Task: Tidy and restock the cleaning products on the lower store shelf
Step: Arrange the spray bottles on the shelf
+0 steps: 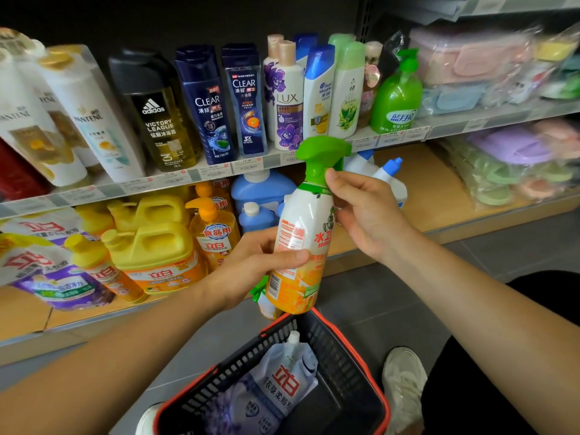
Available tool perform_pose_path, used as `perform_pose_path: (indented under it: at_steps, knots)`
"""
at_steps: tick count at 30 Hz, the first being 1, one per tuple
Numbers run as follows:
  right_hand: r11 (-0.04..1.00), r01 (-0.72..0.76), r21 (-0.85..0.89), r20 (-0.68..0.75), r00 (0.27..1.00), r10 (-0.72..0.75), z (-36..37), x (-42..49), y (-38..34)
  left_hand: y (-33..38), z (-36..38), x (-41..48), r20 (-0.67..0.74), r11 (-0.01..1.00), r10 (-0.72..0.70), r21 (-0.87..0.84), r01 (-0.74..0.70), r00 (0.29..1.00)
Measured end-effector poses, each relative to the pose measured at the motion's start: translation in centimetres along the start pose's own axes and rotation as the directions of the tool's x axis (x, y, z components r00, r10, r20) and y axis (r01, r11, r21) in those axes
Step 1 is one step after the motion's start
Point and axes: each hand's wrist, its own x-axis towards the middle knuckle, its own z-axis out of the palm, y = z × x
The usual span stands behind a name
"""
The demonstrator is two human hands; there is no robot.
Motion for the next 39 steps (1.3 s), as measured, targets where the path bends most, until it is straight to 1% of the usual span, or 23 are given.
perform_pose_path:
  at_steps: [2, 5, 7, 9, 11, 14, 16, 19, 21, 23, 26, 29, 31, 33, 35, 39]
  knots:
    - [0.999, 0.023, -0.037, -0.032, 0.999, -0.024, 0.1, 0.0, 0.1, 0.2, 0.5, 0.1, -0.056, 0.998, 0.029, 0.058, -0.026, 0.998]
    - [0.990, 0.036, -0.139, -0.144, 0.988, -0.057, 0.1, -0.1, 0.7, 0.1, 1.2, 0.1, -0.177, 0.981, 0.083, 0.188, -0.049, 0.981]
    - [0.968, 0.063, -0.243, -0.204, 0.972, -0.114, 0.0, -0.2, 1.2, 0.0, 1.5, 0.0, -0.264, 0.948, 0.120, 0.317, -0.031, 0.957]
    - [0.945, 0.078, -0.318, -0.248, 0.955, -0.163, 0.1, -0.4, 1.7, -0.1, 1.6, -0.1, -0.309, 0.902, 0.161, 0.431, -0.013, 0.938]
    - [0.944, 0.079, -0.319, -0.258, 0.952, -0.167, 0.1, -0.5, 2.0, -0.2, 1.7, -0.1, -0.327, 0.869, 0.185, 0.495, 0.001, 0.927]
    - [0.969, 0.033, -0.246, -0.240, 0.966, -0.094, 0.0, -0.5, 2.1, -0.1, 1.8, -0.1, -0.326, 0.848, 0.205, 0.530, -0.002, 0.923]
    - [0.988, -0.018, -0.151, -0.192, 0.981, -0.012, 0.1, -0.3, 2.0, 0.0, 1.8, -0.1, -0.315, 0.863, 0.198, 0.506, -0.013, 0.928]
    - [0.995, -0.094, 0.019, -0.117, 0.989, 0.096, 0.2, -0.1, 1.8, 0.3, 1.6, 0.0, -0.299, 0.915, 0.161, 0.401, -0.029, 0.941]
    - [0.986, -0.147, 0.082, -0.085, 0.984, 0.154, 0.2, 0.0, 1.6, 0.5, 1.6, -0.1, -0.282, 0.935, 0.144, 0.353, -0.037, 0.949]
    - [0.975, -0.193, 0.109, -0.052, 0.979, 0.199, 0.2, 0.1, 1.6, 0.5, 1.7, -0.1, -0.260, 0.946, 0.132, 0.323, -0.043, 0.957]
    - [0.965, -0.226, 0.130, -0.019, 0.973, 0.231, 0.3, 0.1, 1.6, 0.5, 1.7, -0.1, -0.237, 0.961, 0.108, 0.272, -0.041, 0.966]
    - [0.979, -0.190, 0.071, 0.013, 0.982, 0.189, 0.2, 0.1, 1.5, 0.5, 1.5, 0.0, -0.218, 0.960, 0.103, 0.276, -0.039, 0.970]
    - [0.989, -0.150, -0.007, -0.015, 0.989, 0.150, 0.1, 0.0, 1.6, 0.5, 1.4, 0.0, -0.217, 0.957, 0.102, 0.289, -0.036, 0.971]
    - [0.990, -0.135, -0.044, -0.062, 0.989, 0.132, 0.0, -0.1, 1.8, 0.3, 1.4, 0.0, -0.223, 0.960, 0.087, 0.278, -0.022, 0.971]
    - [0.990, -0.133, -0.046, -0.073, 0.989, 0.129, 0.1, -0.1, 1.9, 0.1, 1.4, 0.0, -0.236, 0.971, 0.065, 0.241, -0.006, 0.970]
    - [0.987, -0.156, 0.033, -0.104, 0.982, 0.159, 0.0, 0.2, 1.8, 0.3, 1.2, 0.0, -0.226, 0.986, 0.045, 0.168, -0.006, 0.973]
